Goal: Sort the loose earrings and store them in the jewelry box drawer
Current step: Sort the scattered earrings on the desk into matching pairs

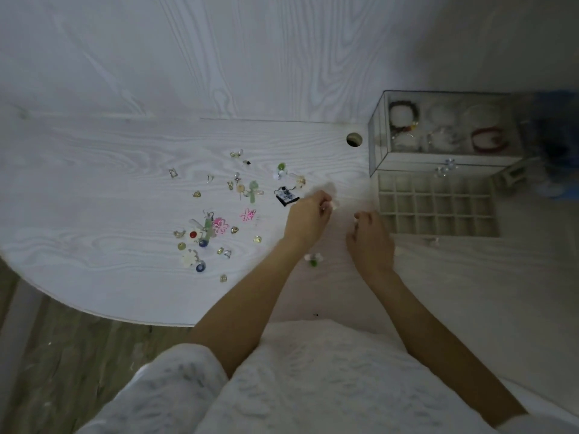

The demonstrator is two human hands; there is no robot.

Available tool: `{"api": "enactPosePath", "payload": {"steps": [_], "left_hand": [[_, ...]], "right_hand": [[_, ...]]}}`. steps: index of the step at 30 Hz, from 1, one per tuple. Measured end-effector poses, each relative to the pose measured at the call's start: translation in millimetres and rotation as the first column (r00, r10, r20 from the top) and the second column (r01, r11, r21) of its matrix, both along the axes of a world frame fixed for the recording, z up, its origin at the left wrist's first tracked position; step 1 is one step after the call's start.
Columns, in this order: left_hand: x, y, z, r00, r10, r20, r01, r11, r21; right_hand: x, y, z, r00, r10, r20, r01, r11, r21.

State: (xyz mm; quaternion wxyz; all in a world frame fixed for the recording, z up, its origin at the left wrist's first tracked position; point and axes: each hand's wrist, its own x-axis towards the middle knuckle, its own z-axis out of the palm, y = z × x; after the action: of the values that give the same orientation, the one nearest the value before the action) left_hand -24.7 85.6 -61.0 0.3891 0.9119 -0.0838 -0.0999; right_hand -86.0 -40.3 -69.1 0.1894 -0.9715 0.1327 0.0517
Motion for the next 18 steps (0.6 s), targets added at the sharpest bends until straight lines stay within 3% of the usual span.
{"api": "enactPosePath", "payload": {"steps": [3, 8, 18], "left_hand": [[5, -4, 0, 0.995, -0.064, -0.078, 0.068, 0.997, 0.044], [10, -8, 1, 0.97, -0.2, -0.139, 0.22, 0.964, 0.151], [-8, -30, 5, 0.956, -0.244, -0.161, 0.25, 0.968, 0.02]], "right_hand": [[-4, -3, 5, 0.998, -0.028, -0.057, 0.031, 0.998, 0.047], [2, -2, 4, 0.998, -0.066, -0.021, 0.068, 0.991, 0.119], [17, 1, 3, 0.993, -0.109, -0.037, 0.114, 0.977, 0.178]]}}
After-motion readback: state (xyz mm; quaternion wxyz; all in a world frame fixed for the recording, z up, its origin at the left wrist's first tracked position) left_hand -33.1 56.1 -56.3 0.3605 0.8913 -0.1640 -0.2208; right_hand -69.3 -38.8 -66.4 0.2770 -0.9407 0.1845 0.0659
